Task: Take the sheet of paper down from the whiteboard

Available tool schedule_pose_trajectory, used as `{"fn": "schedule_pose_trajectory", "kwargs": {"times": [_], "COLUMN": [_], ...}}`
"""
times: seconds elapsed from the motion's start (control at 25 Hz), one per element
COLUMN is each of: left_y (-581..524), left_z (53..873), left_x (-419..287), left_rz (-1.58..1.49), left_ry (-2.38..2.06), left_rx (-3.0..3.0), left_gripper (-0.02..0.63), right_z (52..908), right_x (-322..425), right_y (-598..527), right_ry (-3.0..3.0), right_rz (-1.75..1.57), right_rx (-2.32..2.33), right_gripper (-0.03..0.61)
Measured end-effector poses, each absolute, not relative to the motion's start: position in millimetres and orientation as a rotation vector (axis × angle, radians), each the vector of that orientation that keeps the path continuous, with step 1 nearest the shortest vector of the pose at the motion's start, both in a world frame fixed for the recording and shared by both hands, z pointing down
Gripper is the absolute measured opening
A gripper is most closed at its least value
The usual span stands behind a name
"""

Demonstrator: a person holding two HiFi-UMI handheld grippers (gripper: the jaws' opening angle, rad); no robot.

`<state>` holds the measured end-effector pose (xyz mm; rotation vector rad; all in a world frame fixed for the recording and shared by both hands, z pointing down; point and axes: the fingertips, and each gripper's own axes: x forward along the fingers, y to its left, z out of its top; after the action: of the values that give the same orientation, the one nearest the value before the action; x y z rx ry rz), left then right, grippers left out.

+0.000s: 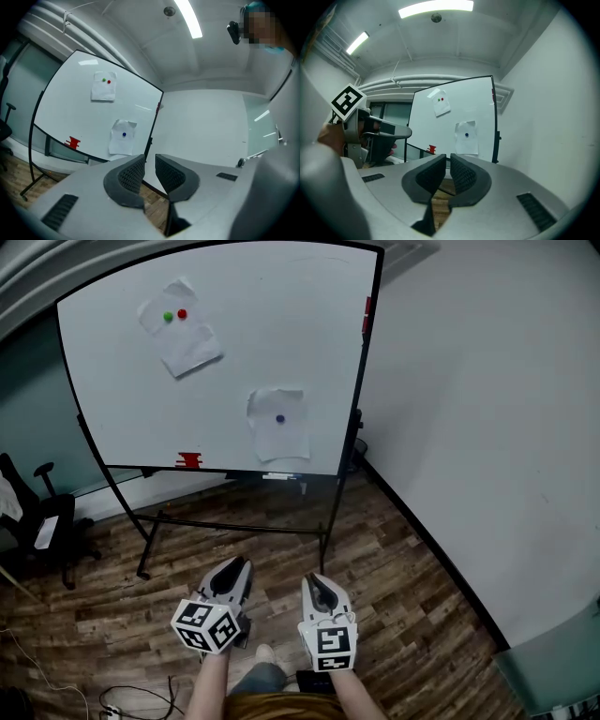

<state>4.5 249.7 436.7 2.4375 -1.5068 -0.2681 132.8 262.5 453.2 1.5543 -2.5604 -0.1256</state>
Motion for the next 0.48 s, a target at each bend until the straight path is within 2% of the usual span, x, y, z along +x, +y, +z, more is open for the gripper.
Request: {"fn": "schedule_pose_trajectory", "kwargs": {"times": [0.16, 0.48], "left_y": [232, 161], "left_z": [444, 464], "left_x": [6, 5], "left_rz": [-0.337, -0.231], "left_ry": [-1.474, -1.517], "left_rx": [2.401, 2.386], "left_gripper": [0.112, 0.132], "right_z": [461, 471], "right_x": [138, 135], "right_y": [249, 174], "right_ry": [-2.552, -2.531], "right_rz": [-0.101, -0.101], "right_rx": [1.546, 1.533], "right_gripper": [0.111, 0.120]}}
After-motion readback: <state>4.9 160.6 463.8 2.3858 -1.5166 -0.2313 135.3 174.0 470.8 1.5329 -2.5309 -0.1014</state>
